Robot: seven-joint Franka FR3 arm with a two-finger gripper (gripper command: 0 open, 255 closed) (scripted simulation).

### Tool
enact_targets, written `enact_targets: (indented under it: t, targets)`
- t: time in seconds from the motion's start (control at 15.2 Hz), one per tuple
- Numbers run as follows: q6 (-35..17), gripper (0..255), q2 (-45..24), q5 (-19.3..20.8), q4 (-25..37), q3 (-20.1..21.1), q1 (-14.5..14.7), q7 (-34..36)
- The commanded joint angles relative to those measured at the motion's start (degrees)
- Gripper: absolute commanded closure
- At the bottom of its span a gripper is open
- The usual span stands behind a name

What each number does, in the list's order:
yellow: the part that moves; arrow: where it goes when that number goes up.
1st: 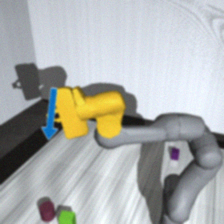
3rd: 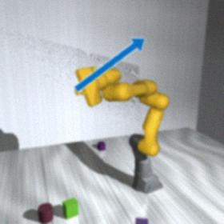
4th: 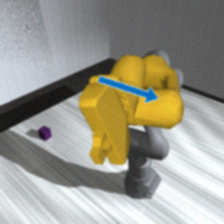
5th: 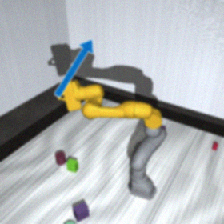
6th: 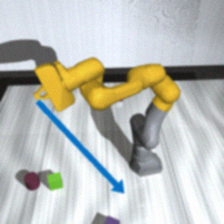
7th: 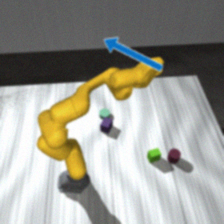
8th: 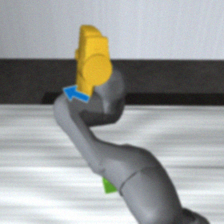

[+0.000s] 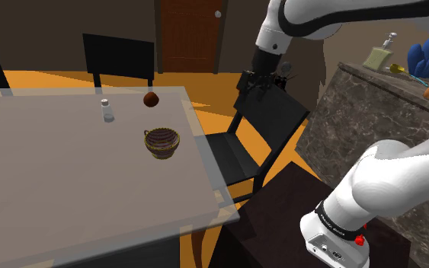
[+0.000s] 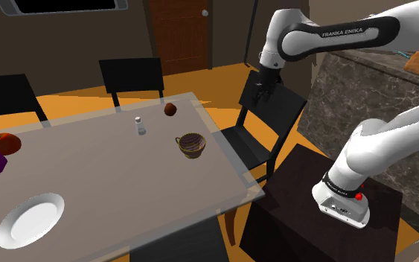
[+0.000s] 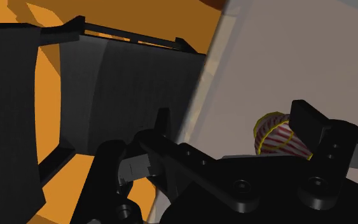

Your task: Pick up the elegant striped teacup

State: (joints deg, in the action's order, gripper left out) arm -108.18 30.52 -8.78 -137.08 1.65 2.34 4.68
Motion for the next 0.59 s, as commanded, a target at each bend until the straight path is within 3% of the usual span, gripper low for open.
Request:
enact_targets:
  t: [0.0, 0.53]
  targets:
    - [-3.27, 0, -4.14, -0.72, 0.84, 0.75, 0.5, 0.45]
    - [-13.1, 0, -21.25, -2.47, 7.67, 3.22, 2.13, 2.15]
